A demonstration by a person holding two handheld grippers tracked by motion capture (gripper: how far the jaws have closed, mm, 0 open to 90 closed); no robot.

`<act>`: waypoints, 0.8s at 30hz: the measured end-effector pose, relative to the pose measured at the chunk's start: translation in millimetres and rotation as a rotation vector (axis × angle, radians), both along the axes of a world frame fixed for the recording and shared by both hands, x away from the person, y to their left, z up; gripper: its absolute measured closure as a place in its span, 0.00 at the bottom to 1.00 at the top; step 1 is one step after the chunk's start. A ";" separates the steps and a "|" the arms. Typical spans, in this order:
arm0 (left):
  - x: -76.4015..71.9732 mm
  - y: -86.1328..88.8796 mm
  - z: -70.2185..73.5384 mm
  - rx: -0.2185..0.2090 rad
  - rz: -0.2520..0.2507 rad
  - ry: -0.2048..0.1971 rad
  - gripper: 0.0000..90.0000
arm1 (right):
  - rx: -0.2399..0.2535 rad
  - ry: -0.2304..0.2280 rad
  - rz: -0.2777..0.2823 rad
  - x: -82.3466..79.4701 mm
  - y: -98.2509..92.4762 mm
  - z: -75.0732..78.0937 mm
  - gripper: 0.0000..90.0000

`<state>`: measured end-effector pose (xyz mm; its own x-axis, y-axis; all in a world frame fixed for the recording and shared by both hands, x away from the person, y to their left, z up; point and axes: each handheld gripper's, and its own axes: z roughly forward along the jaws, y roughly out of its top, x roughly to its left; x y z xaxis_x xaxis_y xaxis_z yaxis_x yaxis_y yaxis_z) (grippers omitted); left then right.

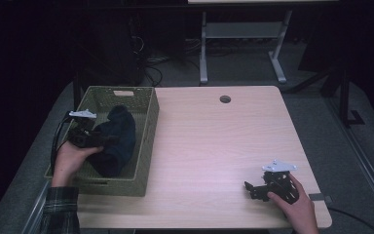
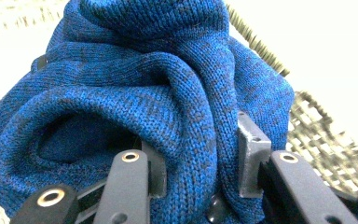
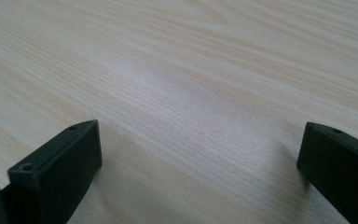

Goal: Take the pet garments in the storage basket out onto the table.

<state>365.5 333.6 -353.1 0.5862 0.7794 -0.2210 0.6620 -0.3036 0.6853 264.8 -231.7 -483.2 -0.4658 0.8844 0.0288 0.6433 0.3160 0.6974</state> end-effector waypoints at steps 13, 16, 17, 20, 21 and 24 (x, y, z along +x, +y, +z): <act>-9.6 -1.5 35.6 -0.117 0.002 -0.133 0.70 | 0.000 0.000 0.000 0.0 0.0 0.0 0.00; -11.5 -4.7 43.2 -0.131 -0.009 -0.160 0.70 | 0.000 0.000 0.000 0.0 0.0 0.0 0.00; -12.0 -5.6 45.6 -0.137 -0.008 -0.170 0.70 | 0.000 0.000 0.000 0.0 0.0 0.0 0.00; -13.5 -8.5 52.1 -0.168 -0.012 -0.195 0.70 | 0.000 0.000 0.000 0.0 0.0 0.0 0.00; -14.0 -9.9 54.0 -0.179 -0.017 -0.203 0.70 | 0.000 0.000 0.000 0.1 0.0 0.0 0.00; -14.9 -14.5 59.8 -0.197 -0.033 -0.218 0.70 | 0.000 -0.001 0.000 0.3 0.0 0.0 0.00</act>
